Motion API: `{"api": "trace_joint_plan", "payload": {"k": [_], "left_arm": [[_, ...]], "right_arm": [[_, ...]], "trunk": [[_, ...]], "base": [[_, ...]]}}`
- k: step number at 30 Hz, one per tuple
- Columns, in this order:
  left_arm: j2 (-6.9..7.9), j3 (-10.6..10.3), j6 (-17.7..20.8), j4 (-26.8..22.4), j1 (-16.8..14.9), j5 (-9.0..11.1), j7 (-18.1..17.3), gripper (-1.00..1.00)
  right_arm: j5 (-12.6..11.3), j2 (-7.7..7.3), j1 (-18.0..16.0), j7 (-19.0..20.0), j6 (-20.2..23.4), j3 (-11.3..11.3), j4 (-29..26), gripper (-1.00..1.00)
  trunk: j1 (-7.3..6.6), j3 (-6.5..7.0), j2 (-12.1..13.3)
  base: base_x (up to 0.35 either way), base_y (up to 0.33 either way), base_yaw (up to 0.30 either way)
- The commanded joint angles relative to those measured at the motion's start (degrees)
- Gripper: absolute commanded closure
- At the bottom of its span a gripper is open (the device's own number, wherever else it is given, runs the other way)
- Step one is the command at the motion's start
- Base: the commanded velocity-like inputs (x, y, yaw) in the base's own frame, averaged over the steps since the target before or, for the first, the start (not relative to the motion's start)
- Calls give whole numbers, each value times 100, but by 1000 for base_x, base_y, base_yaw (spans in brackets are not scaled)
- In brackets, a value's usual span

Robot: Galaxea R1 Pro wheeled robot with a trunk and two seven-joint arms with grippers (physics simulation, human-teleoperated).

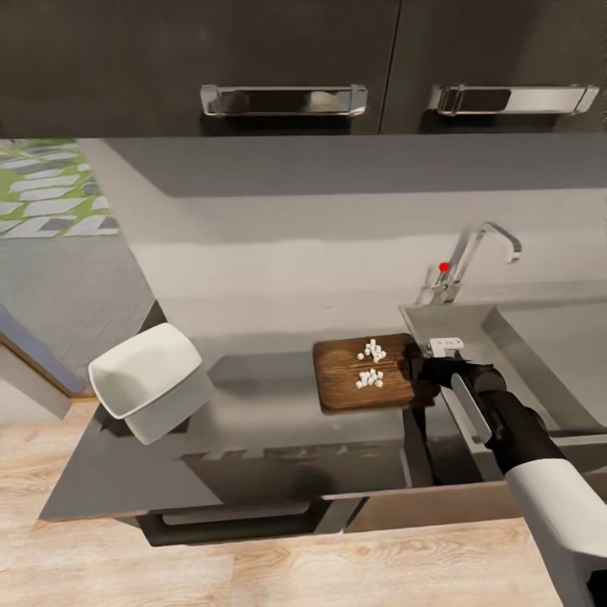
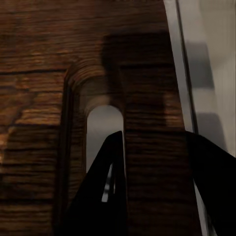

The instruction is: In the kitchen, take the Vidalia onion out of the sink, dice it on the chopping board with the paring knife, put the diced onion into the bowl on the countertop, then place both the paring knife and the chopping board into the sink.

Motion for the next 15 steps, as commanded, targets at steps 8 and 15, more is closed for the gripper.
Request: {"api": "trace_joint_plan", "payload": {"k": [8,15], "left_arm": [[3,-18,-15,-4,1,48,34,-100],[3,-18,-15,-4,1,48,34,-100]], "right_arm": [[-2,-5,-2,4,28,8,-10,100],[-2,-6,-3,12,247,0,-40,100]], "trunk": [[4,65,-10],[4,129,-10]], "base": [[0,103,0],[0,227,0]]}}
